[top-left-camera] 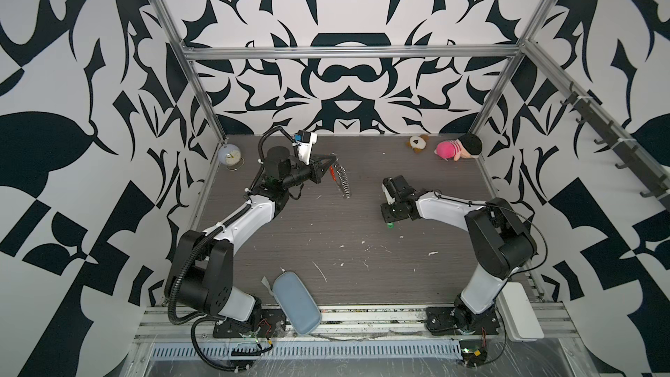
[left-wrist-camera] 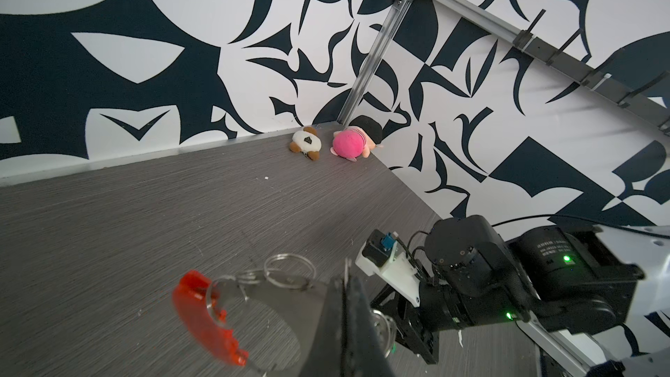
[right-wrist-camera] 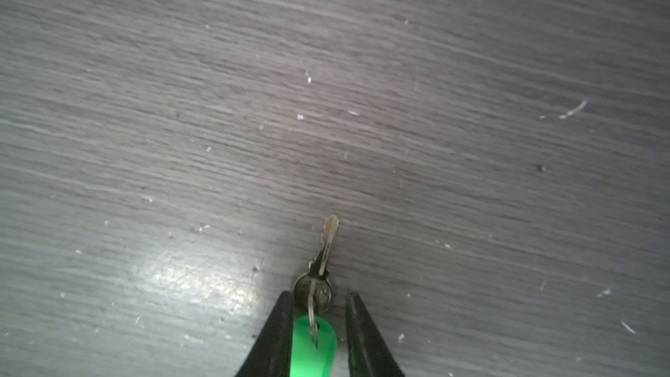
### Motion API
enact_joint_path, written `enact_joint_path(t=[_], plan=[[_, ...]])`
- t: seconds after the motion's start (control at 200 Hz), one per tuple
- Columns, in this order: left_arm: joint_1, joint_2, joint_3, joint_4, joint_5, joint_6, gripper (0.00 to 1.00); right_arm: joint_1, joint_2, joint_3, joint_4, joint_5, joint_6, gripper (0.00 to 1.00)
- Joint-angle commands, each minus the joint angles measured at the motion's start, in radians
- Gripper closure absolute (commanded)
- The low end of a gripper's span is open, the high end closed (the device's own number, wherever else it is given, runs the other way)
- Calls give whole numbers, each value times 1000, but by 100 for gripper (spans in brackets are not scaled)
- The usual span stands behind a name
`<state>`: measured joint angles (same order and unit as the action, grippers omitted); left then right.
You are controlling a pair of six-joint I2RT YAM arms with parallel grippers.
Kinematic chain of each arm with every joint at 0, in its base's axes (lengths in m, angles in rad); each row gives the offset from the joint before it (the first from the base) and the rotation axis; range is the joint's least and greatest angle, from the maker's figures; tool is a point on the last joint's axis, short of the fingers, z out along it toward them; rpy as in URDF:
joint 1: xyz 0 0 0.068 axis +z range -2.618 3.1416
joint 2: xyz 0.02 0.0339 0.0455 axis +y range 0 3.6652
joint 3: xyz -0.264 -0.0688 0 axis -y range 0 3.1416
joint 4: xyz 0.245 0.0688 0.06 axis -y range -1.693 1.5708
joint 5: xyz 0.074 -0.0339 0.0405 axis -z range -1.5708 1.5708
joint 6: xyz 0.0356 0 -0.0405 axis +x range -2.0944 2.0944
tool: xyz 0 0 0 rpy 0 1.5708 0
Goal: Put the keys on the keyring
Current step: 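Lower the right gripper and close it on the green-tagged key's ring, then lift the green-tagged key with the right gripper toward the held keyring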
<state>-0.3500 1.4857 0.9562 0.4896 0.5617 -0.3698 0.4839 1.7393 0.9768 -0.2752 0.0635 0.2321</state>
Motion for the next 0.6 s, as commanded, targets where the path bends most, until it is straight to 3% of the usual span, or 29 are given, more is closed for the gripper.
enact_joint_path(t=[0.0,0.595], plan=[[-3,-40,4,32,1,0,100,-2,-51,-4,-13,-5,-5,72],[-2,-50,0,29,-2,-11,100,-2,-25,-17,11,-16,1,78]])
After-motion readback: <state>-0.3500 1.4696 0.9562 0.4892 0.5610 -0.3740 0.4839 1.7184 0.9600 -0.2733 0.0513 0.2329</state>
